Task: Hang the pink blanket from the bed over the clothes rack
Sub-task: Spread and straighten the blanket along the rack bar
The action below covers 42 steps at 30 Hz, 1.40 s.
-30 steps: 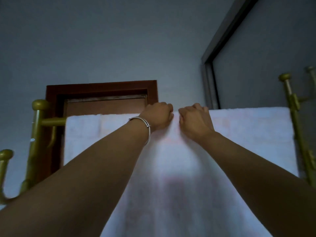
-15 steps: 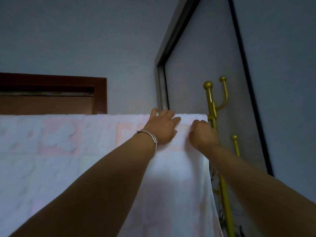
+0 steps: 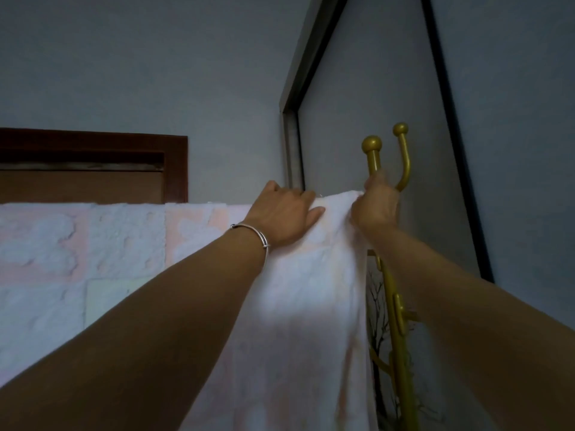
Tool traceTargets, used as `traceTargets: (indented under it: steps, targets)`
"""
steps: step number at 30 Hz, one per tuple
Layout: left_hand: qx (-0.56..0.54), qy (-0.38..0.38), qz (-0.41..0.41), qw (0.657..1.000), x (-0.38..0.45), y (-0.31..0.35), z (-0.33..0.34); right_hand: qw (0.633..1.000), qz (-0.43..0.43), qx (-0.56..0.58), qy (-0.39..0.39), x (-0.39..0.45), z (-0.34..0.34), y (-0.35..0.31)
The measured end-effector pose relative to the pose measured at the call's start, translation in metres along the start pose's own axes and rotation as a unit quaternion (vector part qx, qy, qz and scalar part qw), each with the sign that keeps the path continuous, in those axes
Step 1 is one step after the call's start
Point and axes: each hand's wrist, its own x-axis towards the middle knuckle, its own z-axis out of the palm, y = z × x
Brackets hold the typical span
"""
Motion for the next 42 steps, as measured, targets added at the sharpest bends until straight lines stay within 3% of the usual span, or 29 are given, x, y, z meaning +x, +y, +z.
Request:
traceTargets:
  steps: [3,9,13,16,20,28,42]
  targets:
    - [-0.006,-0.013,-0.009,1.0,0.0,-0.011,-0.001,0.992,-0.055,-0.111,-0.017,0.01,0.002,-0.004]
    - [0.0,-0.048,-0.034,0.998,-0.012,-0.017,-0.002,0.938,-0.117,-0.316,-0.083,-0.002,0.007,-0.006]
    - [0.013,-0.069,-0.03,0.997,-0.017,-0.017,-0.01,0.892,-0.227,-0.388,-0.043,-0.021,0.005,-0.015]
    - [0.029,-0.072,-0.031,0.996,-0.026,-0.022,-0.016,0.904,-0.284,-0.318,-0.044,-0.039,0.011,-0.029]
    - [0.043,-0.069,-0.047,0.996,-0.06,-0.039,-0.023,0.926,-0.287,-0.232,-0.076,-0.072,0.021,-0.044]
    - [0.065,-0.066,-0.098,0.991,-0.133,-0.089,-0.049,0.912,-0.3,-0.25,-0.122,-0.135,0.026,-0.086]
    - [0.091,-0.128,-0.138,0.978,-0.276,-0.214,-0.124,0.899,-0.319,-0.231,-0.192,-0.263,0.08,-0.231]
